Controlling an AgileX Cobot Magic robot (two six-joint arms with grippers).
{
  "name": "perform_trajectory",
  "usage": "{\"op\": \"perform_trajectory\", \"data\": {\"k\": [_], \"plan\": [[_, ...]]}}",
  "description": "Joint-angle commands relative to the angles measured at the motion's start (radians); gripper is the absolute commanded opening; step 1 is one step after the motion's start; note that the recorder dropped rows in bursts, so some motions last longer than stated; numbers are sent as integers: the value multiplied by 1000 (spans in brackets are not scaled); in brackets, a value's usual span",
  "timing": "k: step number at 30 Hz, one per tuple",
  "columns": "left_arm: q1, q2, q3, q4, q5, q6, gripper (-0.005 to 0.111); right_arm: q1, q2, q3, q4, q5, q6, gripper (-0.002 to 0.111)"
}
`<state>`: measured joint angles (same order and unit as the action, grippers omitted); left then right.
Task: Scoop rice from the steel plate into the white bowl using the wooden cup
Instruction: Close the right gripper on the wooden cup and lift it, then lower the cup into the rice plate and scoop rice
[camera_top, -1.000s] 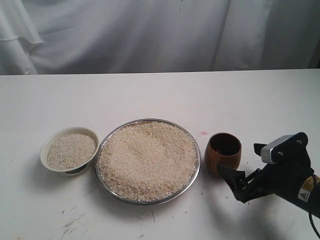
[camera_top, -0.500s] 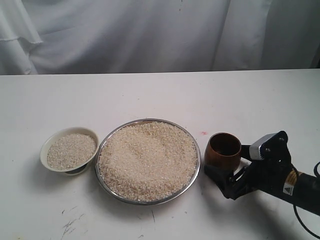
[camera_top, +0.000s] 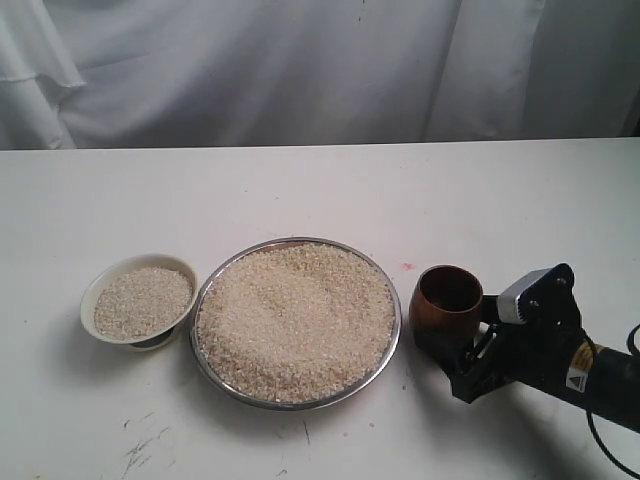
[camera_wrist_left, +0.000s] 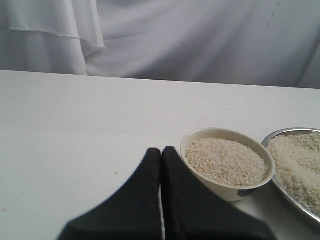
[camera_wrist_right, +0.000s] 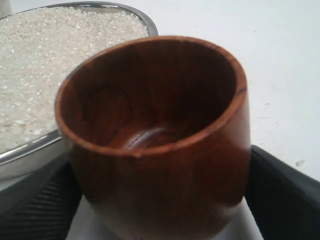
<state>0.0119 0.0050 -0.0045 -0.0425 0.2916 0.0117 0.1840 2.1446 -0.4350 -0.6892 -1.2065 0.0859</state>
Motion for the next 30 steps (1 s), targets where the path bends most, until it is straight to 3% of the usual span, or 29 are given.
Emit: {"op": "perform_trajectory", "data": {"k": [1, 7, 9, 14, 16, 20, 23, 30], "plan": [[-2, -5, 5, -1, -6, -3, 0, -6, -1, -2, -11, -15, -2, 40], [-2, -5, 5, -1, -6, -3, 0, -6, -1, -2, -24, -15, -8, 36], [-2, -5, 5, -1, -6, -3, 0, -6, -10, -2, -26, -15, -8, 30], [-2, -5, 5, -1, -6, -3, 0, -6, -104, -1, 107, -15, 67, 0], [-2, -5, 5, -1, -6, -3, 0, -6, -178, -1, 181, 82, 88, 0], [-2, -5, 5, -1, -6, -3, 0, 6, -380, -32, 123, 365, 88, 0], [-2, -5, 5, -1, -6, -3, 0, 81, -529, -122, 126, 636, 64, 0], [-2, -5, 5, -1, -6, -3, 0, 241, -635, -332, 121, 1085, -68, 0]]}}
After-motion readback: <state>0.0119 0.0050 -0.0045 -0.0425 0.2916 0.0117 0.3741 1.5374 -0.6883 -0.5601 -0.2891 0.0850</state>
